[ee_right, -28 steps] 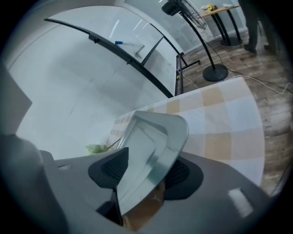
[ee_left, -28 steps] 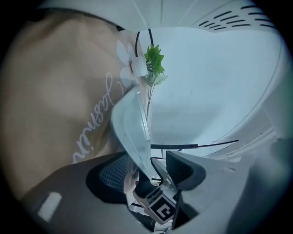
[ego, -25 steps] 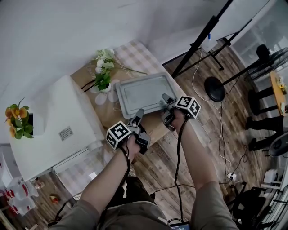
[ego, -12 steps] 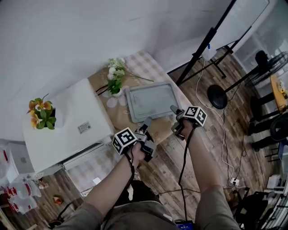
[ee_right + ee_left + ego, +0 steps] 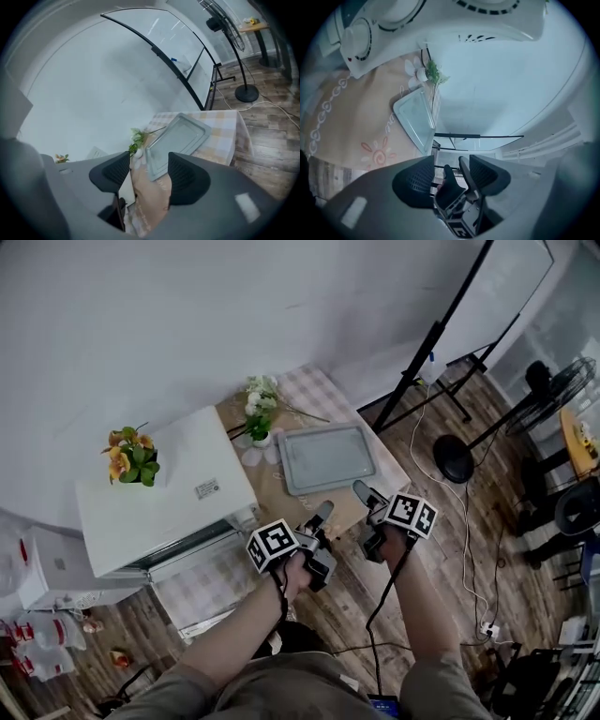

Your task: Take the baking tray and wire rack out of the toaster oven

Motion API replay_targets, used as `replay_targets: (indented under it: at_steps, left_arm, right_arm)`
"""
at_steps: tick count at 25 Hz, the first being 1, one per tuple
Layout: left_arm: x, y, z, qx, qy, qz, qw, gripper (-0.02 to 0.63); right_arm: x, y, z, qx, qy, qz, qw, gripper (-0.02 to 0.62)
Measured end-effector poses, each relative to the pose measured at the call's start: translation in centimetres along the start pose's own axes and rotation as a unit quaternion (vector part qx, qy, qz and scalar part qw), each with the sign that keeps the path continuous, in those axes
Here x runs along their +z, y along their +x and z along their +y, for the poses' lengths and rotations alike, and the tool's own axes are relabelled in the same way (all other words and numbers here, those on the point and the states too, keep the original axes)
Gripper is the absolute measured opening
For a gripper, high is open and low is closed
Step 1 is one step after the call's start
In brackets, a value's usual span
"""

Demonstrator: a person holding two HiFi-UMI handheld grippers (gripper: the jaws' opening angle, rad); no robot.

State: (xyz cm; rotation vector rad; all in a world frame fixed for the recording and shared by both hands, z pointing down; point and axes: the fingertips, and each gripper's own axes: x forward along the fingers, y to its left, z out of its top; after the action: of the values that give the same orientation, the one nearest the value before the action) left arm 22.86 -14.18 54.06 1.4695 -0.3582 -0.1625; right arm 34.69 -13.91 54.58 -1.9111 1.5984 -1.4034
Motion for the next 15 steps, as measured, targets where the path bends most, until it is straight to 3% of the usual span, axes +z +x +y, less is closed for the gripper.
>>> replay_targets:
  at_steps: [8,15]
  left_arm:
    - [-0.8,-5.6,-4.4,-0.030,0.052,0.002,0.9982,0.233]
    - [0.1,-13.0,-7.1,-0.053,0.078,-0.020,0.9954,0.222]
  right_arm:
    - [-4.9,-7.5,8.4,0.086,0.002,-0.028,0.996,0.230]
    - [-8.2,-12.0,14.4,0.132,-0.016,-0.037,0.990,0.198]
